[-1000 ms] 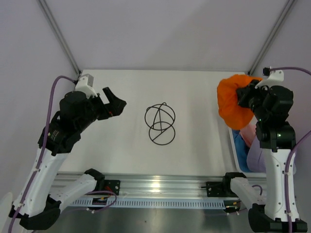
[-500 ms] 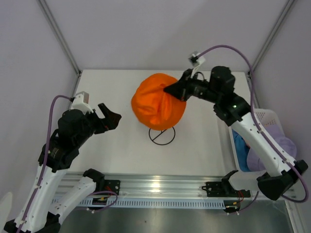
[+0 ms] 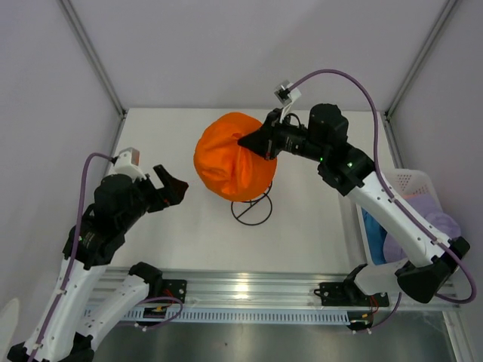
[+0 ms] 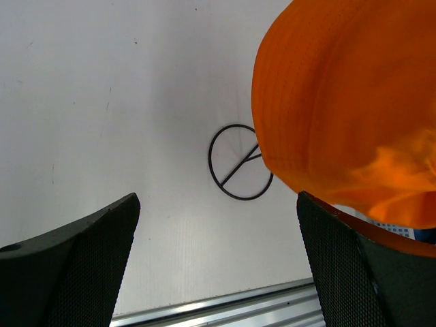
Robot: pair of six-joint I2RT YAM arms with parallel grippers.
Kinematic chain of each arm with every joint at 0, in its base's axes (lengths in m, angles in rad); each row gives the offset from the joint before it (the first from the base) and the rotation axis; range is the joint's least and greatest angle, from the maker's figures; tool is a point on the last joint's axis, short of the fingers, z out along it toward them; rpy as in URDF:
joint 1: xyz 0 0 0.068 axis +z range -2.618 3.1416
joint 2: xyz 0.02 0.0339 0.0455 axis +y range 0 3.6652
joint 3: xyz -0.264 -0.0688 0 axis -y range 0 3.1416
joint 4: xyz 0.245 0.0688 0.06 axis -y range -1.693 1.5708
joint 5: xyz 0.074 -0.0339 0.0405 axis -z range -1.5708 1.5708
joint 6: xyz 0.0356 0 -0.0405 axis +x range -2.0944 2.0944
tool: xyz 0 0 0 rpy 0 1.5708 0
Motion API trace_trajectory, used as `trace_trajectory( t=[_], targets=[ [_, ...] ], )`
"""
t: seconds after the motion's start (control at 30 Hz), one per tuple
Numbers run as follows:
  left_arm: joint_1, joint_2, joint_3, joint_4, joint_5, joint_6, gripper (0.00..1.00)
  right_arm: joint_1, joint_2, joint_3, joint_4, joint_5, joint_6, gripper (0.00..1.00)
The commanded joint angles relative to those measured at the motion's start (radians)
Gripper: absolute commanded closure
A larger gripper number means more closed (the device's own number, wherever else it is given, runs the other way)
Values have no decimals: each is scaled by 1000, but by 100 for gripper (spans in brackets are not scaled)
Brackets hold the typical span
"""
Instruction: Stack the hats
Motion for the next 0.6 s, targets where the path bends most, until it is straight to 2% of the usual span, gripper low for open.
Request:
trace_trajectory(
  t=[0.0,0.3,0.47,0.57],
  targets=[
    [8,2,-12,30,-8,-8,0,-6,10,-21,-37,55,-41,100],
    [8,42,-15,66,36,-3,1,-106,-3,-245,45,3,59,100],
    [8,57,-42,128,79,-12,1,-129,-3,-275,-12,55,-21,100],
    [8,75,-51,158,124,-21,1,-157,-13,-320,-15,74,-52,87]
  ],
)
